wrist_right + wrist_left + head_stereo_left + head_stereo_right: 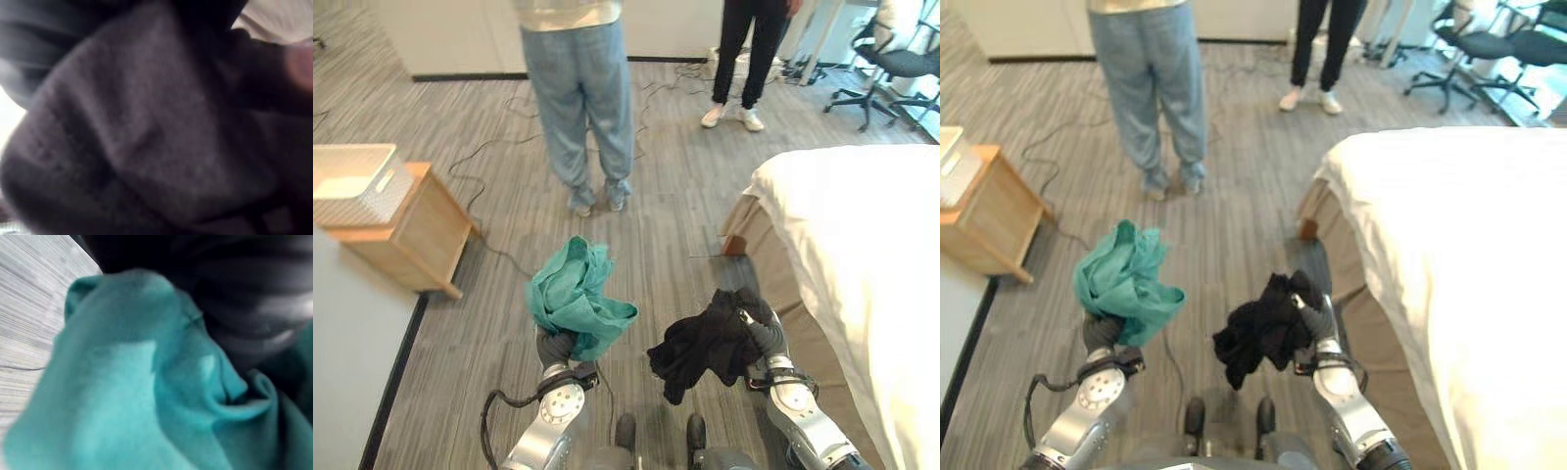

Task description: Tidy up the quilt and then pick up the clothes from the bed and put them into the laundry hamper.

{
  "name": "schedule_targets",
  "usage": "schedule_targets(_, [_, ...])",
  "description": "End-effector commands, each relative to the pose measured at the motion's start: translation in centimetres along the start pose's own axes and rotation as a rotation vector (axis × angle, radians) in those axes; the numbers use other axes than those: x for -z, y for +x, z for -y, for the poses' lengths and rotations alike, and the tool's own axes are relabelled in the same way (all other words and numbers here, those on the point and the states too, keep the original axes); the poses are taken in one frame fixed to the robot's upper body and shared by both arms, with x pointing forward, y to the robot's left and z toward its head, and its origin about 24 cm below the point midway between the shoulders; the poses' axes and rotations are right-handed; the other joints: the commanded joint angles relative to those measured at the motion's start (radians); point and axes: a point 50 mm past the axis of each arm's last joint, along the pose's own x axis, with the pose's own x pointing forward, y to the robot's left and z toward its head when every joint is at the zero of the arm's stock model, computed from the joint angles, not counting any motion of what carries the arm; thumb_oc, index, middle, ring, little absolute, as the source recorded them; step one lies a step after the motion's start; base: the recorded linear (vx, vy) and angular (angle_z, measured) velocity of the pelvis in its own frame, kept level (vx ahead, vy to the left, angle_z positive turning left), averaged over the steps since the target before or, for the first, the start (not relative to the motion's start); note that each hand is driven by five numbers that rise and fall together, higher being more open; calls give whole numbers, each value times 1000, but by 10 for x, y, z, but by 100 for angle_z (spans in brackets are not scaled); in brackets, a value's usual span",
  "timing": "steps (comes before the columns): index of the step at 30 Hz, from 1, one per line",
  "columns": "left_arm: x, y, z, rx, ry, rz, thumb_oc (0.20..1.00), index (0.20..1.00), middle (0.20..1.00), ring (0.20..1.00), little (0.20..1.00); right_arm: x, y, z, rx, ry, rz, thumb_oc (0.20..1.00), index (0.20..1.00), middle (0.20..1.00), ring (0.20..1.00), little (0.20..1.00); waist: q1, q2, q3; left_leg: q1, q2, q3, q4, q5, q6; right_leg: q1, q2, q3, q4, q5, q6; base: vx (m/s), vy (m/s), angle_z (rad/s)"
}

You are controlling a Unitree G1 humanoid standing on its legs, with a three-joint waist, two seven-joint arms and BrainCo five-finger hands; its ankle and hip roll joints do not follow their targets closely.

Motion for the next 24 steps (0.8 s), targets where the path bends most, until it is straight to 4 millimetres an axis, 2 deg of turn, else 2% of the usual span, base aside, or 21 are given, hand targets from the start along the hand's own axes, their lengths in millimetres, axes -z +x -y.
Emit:
schedule_targets(1, [-34,10,5,-17,-67,162,200,200,200,200,200,-32,5,7,2,23,169,200,200,200,200,200,-1,10,-5,-28,6,-80,67,-108,-6,12,-2,-22,38,-38,26,-1,-17,-9])
schedule_targets(14, [-32,4,0,-36,-82,155,200,200,200,200,200,-30,5,13,29,-7,159,200,200,200,200,200,-8,31,20,-37,8,-82,76,-103,-18,19,7,-27,30,-53,9,-5,0,1])
schedule_targets(15, [-12,22,9,237,116,66,200,200,200,200,200,7,-16,29,65,19,-86,200,200,200,200,200,27,78,-35,-62,-21,-142,-17,-26,-38,54,0,-44,-62,-52,39,0,0,0])
schedule_targets(24, [-7,20,6,226,126,56,200,200,200,200,200,8,-17,29,75,40,-97,200,200,200,200,200,23,75,-32,-50,-15,-136,-17,-32,-37,57,-1,-41,-62,-51,42,4,1,6])
